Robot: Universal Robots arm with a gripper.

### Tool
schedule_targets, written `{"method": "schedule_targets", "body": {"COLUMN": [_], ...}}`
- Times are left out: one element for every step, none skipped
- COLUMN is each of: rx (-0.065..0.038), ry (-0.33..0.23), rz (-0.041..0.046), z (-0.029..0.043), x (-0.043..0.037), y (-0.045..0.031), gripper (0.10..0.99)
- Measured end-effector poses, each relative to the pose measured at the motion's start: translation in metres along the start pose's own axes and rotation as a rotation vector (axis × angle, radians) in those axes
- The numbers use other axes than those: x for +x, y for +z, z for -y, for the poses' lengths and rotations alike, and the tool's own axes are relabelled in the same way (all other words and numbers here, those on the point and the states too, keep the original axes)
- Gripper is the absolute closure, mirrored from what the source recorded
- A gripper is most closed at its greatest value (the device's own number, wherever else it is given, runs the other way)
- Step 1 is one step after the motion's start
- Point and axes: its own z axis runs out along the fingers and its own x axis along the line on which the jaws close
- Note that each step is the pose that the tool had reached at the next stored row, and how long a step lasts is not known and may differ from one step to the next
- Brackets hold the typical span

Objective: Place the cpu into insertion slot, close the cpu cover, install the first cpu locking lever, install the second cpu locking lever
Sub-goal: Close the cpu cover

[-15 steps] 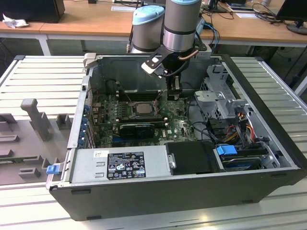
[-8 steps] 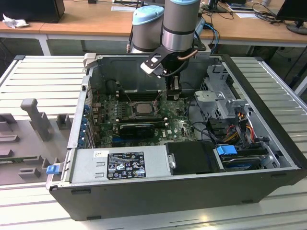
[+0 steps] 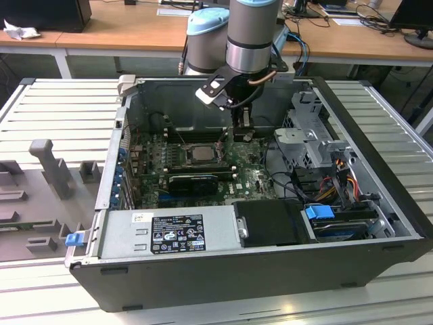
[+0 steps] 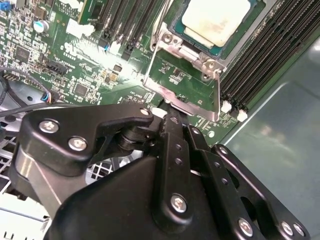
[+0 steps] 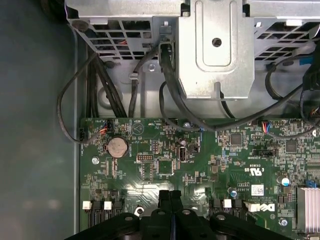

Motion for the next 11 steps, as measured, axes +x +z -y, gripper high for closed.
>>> {"method": "schedule_targets", "body": {"rx": [0.0,0.0,0.0,0.0,0.0,0.0,0.0,0.0,0.0,0.0,0.0], "ry": [0.0,0.0,0.0,0.0,0.0,0.0,0.0,0.0,0.0,0.0,0.0], "rz": [0.0,0.0,-0.0001,0.0,-0.0001,-0.0001,0.0,0.0,-0.0001,-0.0001,-0.0001], "z": [0.0025,0.0039,0.0053,0.0066,0.0075,0.0093,0.0109,0.0123,0.013,0.0137,0.0149], "x": [0.0,-0.0001,-0.0001,-0.0001,-0.0001,-0.0001,-0.0001,-0.0001,-0.0001,-0.0001,-0.0002], "y": [-0.0001,-0.0001,-0.0002,-0.0002,-0.0003,-0.0003,-0.0004,-0.0004,-0.0005,-0.0005,-0.0005], "gripper": [0.98,0.98,0.98,0.98,0.98,0.98,0.98,0.98,0.98,0.98,0.98]}}
